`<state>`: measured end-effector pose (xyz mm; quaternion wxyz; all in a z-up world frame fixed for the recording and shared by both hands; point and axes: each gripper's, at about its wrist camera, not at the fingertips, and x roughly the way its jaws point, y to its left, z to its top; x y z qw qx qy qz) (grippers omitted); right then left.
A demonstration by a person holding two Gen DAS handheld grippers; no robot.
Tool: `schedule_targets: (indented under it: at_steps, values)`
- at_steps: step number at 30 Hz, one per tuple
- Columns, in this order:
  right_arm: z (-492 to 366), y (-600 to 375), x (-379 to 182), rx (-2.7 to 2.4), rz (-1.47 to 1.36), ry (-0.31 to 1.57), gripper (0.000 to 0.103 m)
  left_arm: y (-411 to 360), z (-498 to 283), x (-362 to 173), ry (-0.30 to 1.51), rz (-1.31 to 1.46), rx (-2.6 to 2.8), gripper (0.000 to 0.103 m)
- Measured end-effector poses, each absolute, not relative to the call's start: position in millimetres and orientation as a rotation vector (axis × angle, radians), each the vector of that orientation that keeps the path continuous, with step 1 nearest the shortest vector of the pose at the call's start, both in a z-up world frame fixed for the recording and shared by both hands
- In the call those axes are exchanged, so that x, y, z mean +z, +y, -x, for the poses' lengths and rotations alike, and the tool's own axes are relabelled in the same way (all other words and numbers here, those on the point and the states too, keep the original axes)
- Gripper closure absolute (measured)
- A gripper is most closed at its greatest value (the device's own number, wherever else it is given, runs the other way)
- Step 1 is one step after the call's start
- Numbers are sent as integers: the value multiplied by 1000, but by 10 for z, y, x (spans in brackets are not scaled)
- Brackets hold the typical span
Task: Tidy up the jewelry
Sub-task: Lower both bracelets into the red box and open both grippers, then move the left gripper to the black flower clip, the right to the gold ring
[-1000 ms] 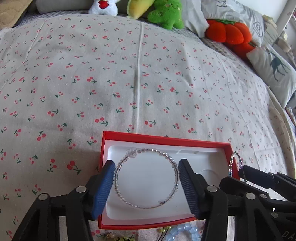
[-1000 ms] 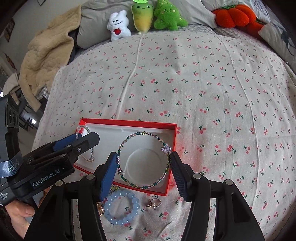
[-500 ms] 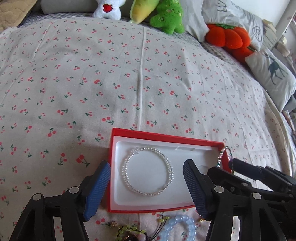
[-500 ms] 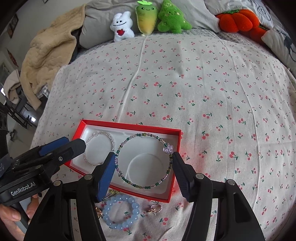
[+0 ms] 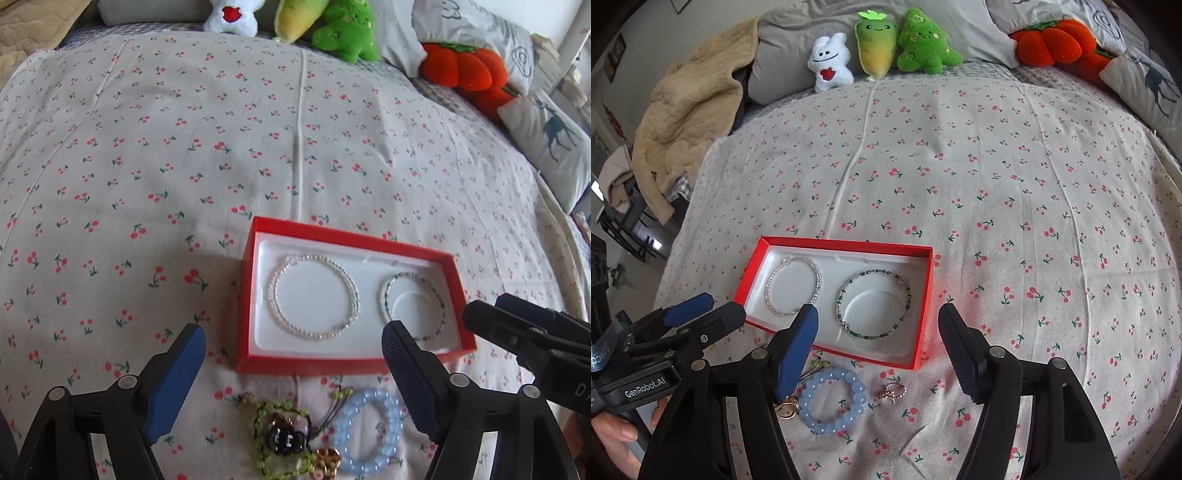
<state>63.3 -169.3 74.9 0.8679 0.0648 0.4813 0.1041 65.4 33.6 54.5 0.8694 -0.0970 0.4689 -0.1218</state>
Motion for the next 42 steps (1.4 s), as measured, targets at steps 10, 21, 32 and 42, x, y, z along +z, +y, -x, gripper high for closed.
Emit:
schedule_targets:
  at_steps: [10, 21, 32, 42]
  values:
    - [-324, -1681, 745, 168, -94, 1061, 30, 382, -446, 456, 1057, 190, -232, 13]
    - [-74, -1685, 635, 131, -89, 1146, 28, 439, -286, 327, 1150, 185, -205, 13]
    - [-56, -1664, 429, 97, -107, 1233, 28, 510, -257, 234, 1181, 244, -195, 19]
    - [-93, -1595, 351, 105, -95, 1256, 28, 369, -328, 120, 1204, 270, -252, 68]
